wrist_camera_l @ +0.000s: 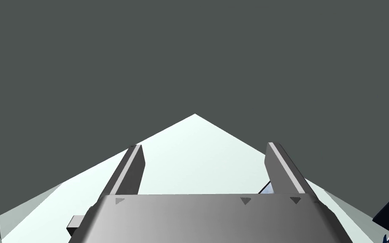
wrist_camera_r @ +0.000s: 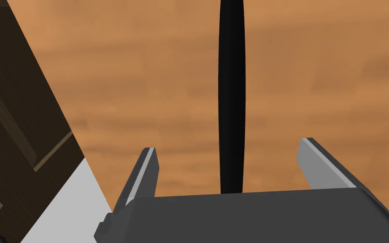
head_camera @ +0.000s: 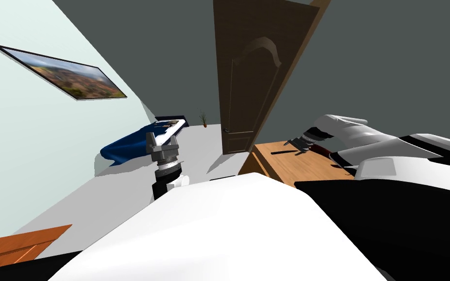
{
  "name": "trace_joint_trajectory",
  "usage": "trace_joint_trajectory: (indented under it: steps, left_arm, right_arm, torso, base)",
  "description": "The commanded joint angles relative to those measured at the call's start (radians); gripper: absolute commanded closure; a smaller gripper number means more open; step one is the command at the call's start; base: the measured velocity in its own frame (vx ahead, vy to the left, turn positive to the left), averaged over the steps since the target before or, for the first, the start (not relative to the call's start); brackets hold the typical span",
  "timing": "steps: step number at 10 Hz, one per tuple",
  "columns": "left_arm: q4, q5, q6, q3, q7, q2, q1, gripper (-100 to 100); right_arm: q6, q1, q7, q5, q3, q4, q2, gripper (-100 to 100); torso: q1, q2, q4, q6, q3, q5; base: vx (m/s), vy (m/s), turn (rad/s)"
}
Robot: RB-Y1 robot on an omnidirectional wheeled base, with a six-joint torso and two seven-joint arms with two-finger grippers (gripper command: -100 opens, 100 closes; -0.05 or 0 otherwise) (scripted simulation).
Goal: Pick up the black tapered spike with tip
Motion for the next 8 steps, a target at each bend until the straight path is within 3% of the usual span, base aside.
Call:
trace_joint_trajectory:
  steps: [1,2,3,4,6,7,8]
  left_arm:
    - [0.000,0.000,0.000,0.000,0.000,0.000,0.000,0]
    - [0.000,0.000,0.000,0.000,0.000,0.000,0.000,0]
    - [0.000,0.000,0.000,0.000,0.000,0.000,0.000,0]
    - [0.000,0.000,0.000,0.000,0.000,0.000,0.000,0]
    - [0.000,0.000,0.000,0.000,0.000,0.000,0.000,0]
    - [0.000,0.000,0.000,0.000,0.000,0.000,0.000,0]
    - [0.000,0.000,0.000,0.000,0.000,0.000,0.000,0]
  right_arm:
    - [-0.030,0.013,-0.001,-0.003,-0.002,-0.008,0.002,-100]
    - [-0.020,0.006,0.002,-0.001,-0.001,-0.002,0.000,-100]
    - [-0.024,0.007,0.003,-0.002,-0.001,-0.002,-0.001,0]
    - [0.009,0.020,0.003,-0.006,0.006,0.000,0.018,-100]
    - [0.007,0.033,-0.006,-0.013,0.001,-0.016,0.013,-100]
    - [0.011,0.035,-0.008,-0.014,0.000,-0.018,0.014,100]
    - [0.010,0.034,-0.007,-0.014,0.000,-0.018,0.014,100]
  torso:
    - [0.000,0.000,0.000,0.000,0.000,0.000]
    - [0.000,0.001,0.000,0.000,0.001,0.000]
    - [0.000,0.002,0.000,0.000,0.001,0.000]
    - [0.000,0.002,0.001,0.000,0.001,0.000]
    - [0.000,0.004,0.001,0.000,0.002,0.000]
    - [0.000,0.003,0.001,0.000,0.002,0.000]
    - [0.000,0.003,0.001,0.000,0.002,0.000]
  base:
    - [0.005,0.006,-0.001]
    - [0.000,0.000,0.000]
    - [0.000,0.000,0.000]
    - [-0.019,0.003,0.016]
    - [-0.024,0.008,0.010]
    - [0.000,0.000,0.000]
    - [0.000,0.000,0.000]
